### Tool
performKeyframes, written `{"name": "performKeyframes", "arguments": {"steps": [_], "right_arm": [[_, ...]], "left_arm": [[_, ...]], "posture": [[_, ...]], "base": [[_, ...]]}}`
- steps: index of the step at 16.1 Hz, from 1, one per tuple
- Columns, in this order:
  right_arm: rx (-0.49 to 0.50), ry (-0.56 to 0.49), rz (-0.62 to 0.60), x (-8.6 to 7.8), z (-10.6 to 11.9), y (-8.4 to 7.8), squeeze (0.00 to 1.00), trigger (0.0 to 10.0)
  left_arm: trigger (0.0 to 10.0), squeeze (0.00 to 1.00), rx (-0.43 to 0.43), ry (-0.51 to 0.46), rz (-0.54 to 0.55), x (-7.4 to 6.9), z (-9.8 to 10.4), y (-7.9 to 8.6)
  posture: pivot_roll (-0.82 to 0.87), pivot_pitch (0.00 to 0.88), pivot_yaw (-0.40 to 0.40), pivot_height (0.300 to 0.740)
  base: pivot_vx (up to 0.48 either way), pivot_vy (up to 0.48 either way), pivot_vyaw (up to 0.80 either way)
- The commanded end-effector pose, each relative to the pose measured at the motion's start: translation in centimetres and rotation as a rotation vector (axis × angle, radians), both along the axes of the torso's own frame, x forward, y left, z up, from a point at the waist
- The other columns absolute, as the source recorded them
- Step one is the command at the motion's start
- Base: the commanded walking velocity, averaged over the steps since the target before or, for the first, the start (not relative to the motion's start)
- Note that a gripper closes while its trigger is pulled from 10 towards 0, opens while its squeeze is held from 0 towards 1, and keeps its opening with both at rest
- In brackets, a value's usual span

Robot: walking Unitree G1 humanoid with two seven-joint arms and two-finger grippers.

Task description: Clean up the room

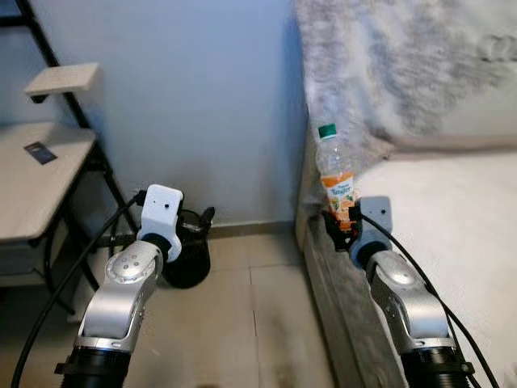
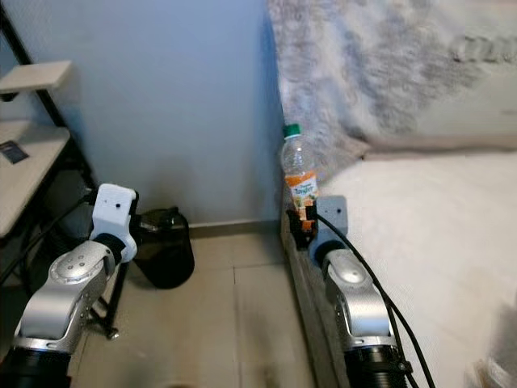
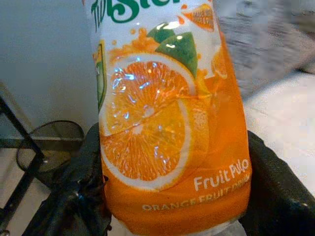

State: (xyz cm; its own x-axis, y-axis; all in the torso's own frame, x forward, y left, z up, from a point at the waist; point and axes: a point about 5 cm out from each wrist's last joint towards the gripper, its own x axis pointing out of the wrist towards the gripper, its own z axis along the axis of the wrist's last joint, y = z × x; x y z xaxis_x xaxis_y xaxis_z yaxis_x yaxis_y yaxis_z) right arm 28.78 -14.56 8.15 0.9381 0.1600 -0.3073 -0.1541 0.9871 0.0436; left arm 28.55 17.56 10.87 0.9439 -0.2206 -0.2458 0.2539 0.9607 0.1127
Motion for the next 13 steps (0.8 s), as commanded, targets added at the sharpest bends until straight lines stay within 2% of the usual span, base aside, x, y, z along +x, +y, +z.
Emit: {"name": "performKeyframes", "arguments": {"steps": [1, 3, 7, 13], "right_arm": [[0.011, 0.001, 0.035, 0.03, 0.14, 0.95, 0.00, 10.0], [-0.014, 0.006, 0.071, -0.11, 0.04, 1.15, 0.00, 10.0], [-0.034, 0.013, 0.088, -0.17, -0.08, 1.29, 0.00, 10.0], [-0.035, 0.028, 0.079, -0.23, -0.33, 1.18, 0.00, 10.0]], "left_arm": [[10.0, 0.00, 0.016, -0.008, 0.016, 0.07, 0.29, 0.74], [10.0, 0.00, 0.019, -0.007, 0.011, 0.03, 0.26, 0.66], [10.0, 0.00, 0.023, -0.007, 0.008, 0.04, 0.27, 0.69], [10.0, 0.00, 0.026, -0.008, 0.003, 0.06, 0.33, 0.64]], "posture": [[-0.03, 0.000, 0.034, 0.740], [-0.03, 0.000, 0.034, 0.740], [-0.03, 0.000, 0.034, 0.740], [-0.03, 0.000, 0.032, 0.740]], "base": [[0.412, 0.000, 0.00], [0.412, 0.000, 0.00], [0.415, 0.000, 0.80], [0.414, 0.000, 0.00]]}}
